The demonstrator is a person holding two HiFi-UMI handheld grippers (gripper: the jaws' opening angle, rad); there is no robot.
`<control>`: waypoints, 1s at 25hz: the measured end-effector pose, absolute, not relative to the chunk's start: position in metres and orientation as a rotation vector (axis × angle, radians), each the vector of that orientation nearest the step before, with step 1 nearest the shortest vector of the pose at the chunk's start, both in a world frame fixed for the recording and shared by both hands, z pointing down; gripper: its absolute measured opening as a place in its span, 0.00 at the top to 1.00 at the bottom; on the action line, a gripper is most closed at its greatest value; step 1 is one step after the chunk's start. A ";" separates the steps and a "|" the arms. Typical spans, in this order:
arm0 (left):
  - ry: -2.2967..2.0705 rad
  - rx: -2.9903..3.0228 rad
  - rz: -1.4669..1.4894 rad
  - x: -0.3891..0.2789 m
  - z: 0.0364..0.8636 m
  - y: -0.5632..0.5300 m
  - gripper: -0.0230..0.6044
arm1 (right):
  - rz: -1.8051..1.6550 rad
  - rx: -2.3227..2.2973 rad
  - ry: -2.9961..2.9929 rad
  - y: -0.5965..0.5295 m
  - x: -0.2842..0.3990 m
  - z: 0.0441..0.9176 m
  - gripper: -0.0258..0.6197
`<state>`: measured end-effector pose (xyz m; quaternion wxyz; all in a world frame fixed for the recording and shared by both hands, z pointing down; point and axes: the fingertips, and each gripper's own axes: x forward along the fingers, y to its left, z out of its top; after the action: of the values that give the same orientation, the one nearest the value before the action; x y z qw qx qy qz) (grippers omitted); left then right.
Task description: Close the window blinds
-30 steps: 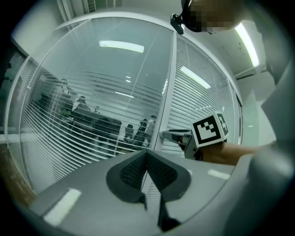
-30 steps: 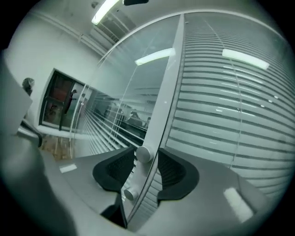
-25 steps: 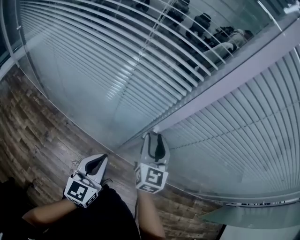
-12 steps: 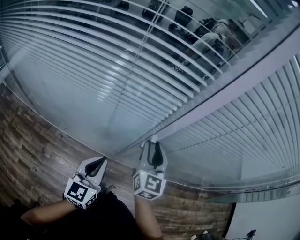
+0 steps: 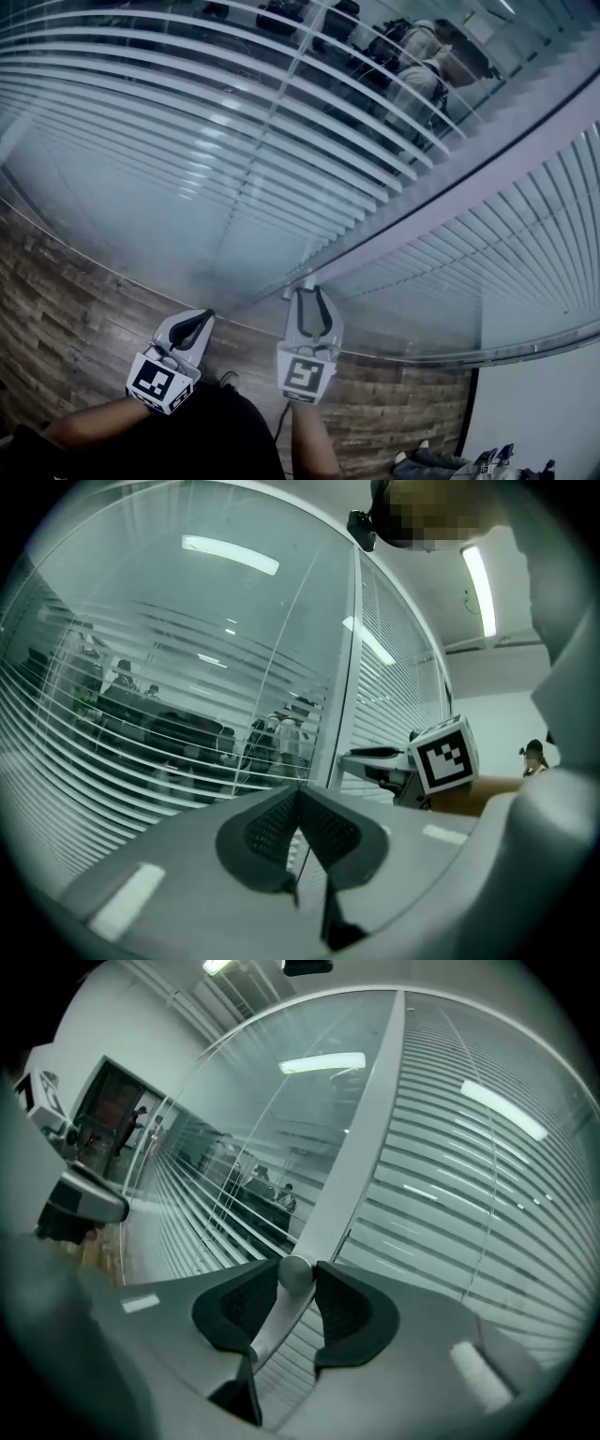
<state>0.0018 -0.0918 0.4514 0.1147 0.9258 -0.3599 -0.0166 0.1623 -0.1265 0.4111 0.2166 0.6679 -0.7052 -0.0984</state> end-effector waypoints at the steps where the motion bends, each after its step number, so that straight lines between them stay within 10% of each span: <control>1: -1.047 2.712 -0.050 0.001 0.451 -0.093 0.96 | -0.287 1.830 -1.936 -0.126 0.162 0.411 0.76; 11: -0.945 2.735 -0.104 0.008 0.448 -0.096 0.96 | -0.392 1.688 -1.761 -0.130 0.159 0.417 0.76; 25: -1.015 2.673 -0.107 -0.010 0.453 -0.094 0.96 | 0.343 2.217 -2.243 -0.122 0.169 0.410 0.73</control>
<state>-0.0097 -0.0942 0.4526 0.1399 0.9250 -0.3513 -0.0369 0.1692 -0.1224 0.4103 -0.0155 0.6988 -0.7070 0.1081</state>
